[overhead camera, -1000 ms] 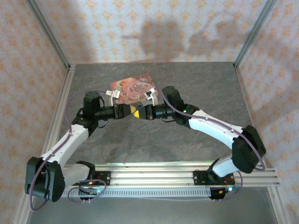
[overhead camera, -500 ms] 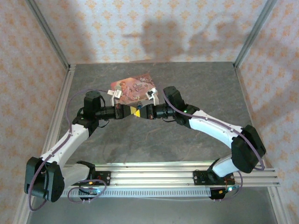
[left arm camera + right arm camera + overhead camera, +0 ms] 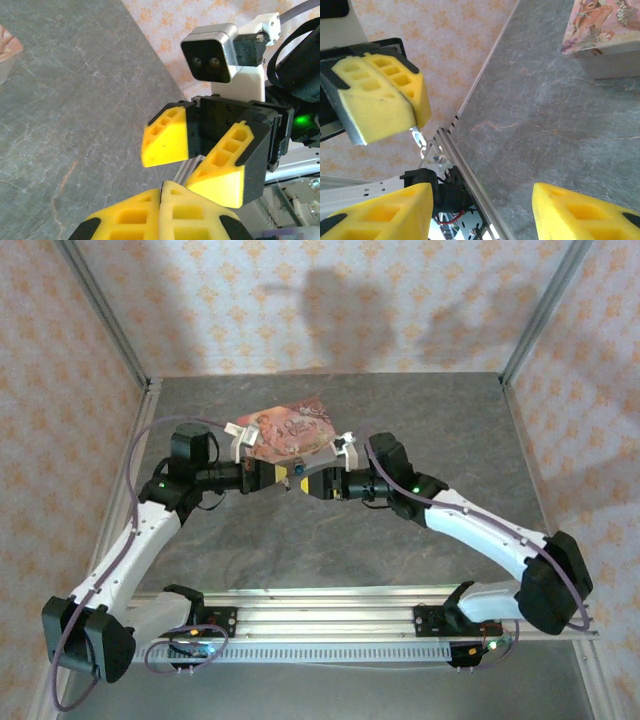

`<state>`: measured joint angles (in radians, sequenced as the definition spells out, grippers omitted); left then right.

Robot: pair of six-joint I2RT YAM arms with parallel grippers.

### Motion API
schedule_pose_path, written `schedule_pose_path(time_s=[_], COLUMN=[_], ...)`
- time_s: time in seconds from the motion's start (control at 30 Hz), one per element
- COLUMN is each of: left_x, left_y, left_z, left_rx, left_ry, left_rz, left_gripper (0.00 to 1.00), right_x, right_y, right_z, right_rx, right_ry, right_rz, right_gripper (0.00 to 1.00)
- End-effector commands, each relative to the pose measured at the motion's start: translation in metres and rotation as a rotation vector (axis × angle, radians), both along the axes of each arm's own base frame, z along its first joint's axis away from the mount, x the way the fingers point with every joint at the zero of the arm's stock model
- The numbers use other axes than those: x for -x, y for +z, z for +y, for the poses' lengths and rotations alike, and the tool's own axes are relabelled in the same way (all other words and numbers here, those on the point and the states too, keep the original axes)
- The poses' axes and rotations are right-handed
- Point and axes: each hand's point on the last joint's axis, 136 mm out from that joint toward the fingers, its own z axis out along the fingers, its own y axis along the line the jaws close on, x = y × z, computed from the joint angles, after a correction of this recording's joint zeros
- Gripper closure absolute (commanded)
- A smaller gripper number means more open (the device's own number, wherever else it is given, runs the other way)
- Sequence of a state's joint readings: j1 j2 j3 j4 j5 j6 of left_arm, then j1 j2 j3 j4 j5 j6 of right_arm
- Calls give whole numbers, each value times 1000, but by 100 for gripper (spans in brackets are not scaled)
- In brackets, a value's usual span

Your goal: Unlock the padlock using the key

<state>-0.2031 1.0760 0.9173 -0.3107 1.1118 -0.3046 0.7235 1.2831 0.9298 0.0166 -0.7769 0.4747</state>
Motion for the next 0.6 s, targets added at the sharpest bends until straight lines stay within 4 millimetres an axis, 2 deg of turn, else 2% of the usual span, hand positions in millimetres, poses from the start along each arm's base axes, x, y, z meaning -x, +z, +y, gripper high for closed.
schedule_pose_path(time_s=[0.0, 0.33, 0.57], left_x=[13, 25, 29], left_y=[-1, 19, 30], left_z=[-1, -9, -12], left_rx=[-45, -13, 12], left_ry=[-78, -198, -249], left_rz=[1, -8, -12], left_gripper=[100, 100, 100], right_x=[2, 21, 26], right_y=[13, 28, 42], right_z=[-1, 25, 41], right_rx=[-37, -48, -90], right_ry=[4, 134, 189], right_rz=[-39, -76, -73], right_gripper=[45, 45, 51])
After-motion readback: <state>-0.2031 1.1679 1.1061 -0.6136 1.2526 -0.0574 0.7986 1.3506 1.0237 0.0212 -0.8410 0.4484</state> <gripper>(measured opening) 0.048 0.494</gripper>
